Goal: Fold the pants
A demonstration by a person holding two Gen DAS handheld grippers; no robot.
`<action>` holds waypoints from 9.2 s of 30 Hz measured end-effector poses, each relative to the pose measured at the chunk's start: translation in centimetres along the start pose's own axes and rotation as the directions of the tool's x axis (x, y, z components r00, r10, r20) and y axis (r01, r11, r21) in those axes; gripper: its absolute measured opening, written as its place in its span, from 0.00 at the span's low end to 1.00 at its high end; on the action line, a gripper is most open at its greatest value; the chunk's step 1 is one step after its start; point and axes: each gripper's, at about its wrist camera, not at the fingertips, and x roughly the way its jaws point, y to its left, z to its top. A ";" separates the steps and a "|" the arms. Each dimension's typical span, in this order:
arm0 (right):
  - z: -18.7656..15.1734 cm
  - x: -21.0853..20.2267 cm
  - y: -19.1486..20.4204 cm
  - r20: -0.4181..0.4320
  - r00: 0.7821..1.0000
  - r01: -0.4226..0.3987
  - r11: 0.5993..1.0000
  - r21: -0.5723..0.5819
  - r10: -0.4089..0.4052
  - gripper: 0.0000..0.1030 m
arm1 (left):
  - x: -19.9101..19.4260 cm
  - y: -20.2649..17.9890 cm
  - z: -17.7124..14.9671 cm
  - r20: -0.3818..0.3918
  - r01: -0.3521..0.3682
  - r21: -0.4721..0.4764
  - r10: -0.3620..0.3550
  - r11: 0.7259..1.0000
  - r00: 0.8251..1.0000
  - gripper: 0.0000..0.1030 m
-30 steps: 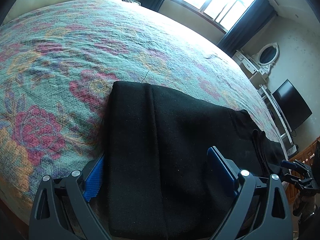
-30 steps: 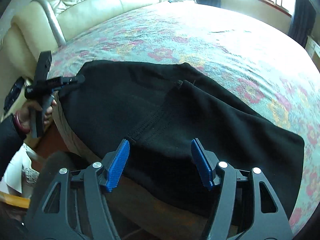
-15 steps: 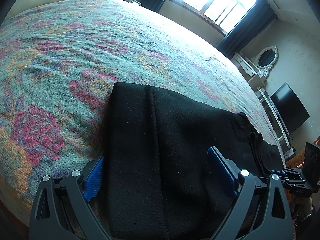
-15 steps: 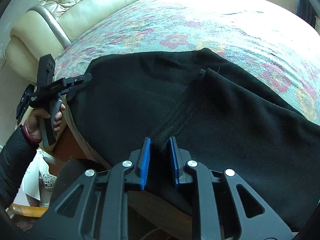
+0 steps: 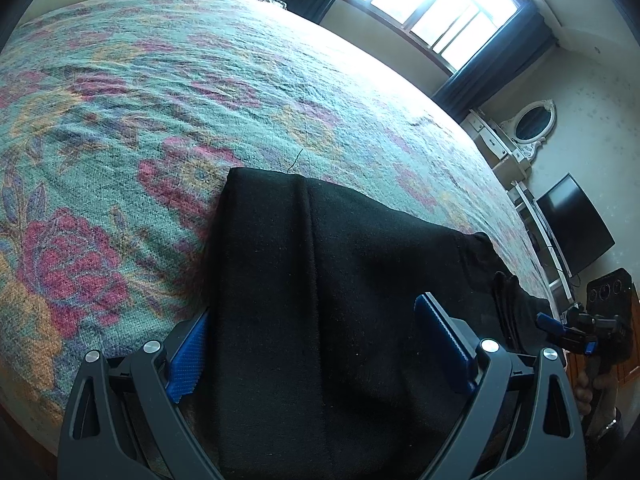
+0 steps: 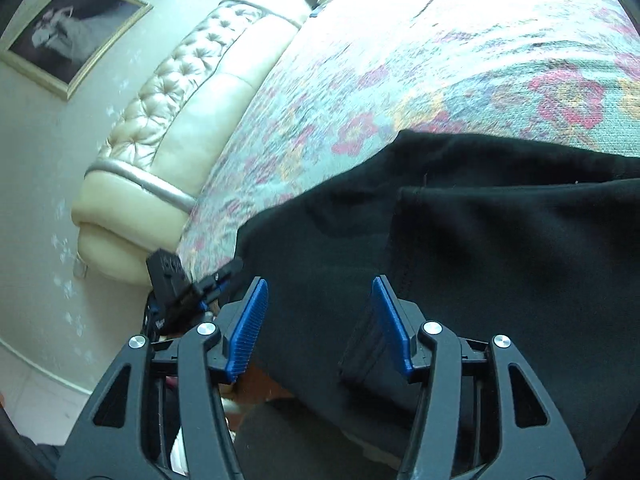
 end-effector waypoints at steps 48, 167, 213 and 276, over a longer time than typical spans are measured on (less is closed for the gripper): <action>-5.2 -3.3 1.1 -0.050 0.987 0.148 0.985 -0.085 -0.152 0.76 | 2.9 0.5 4.5 -0.252 0.120 -0.112 -0.146 0.986 0.957 0.17; -4.3 -16.8 -17.9 0.041 0.999 0.013 0.950 0.311 -0.027 0.96 | 6.7 -19.5 -7.2 -0.212 0.164 -0.142 -0.192 0.976 0.958 0.76; 2.5 -18.8 -24.1 0.132 0.990 -0.072 0.977 0.202 0.046 0.94 | 12.7 -21.2 -0.3 -0.228 0.262 0.142 -0.227 0.954 0.947 0.76; 6.7 -14.6 -23.1 0.029 0.999 -0.042 0.997 0.066 0.040 0.38 | 20.0 -26.0 1.7 -0.181 0.139 0.355 -0.078 0.924 0.980 0.54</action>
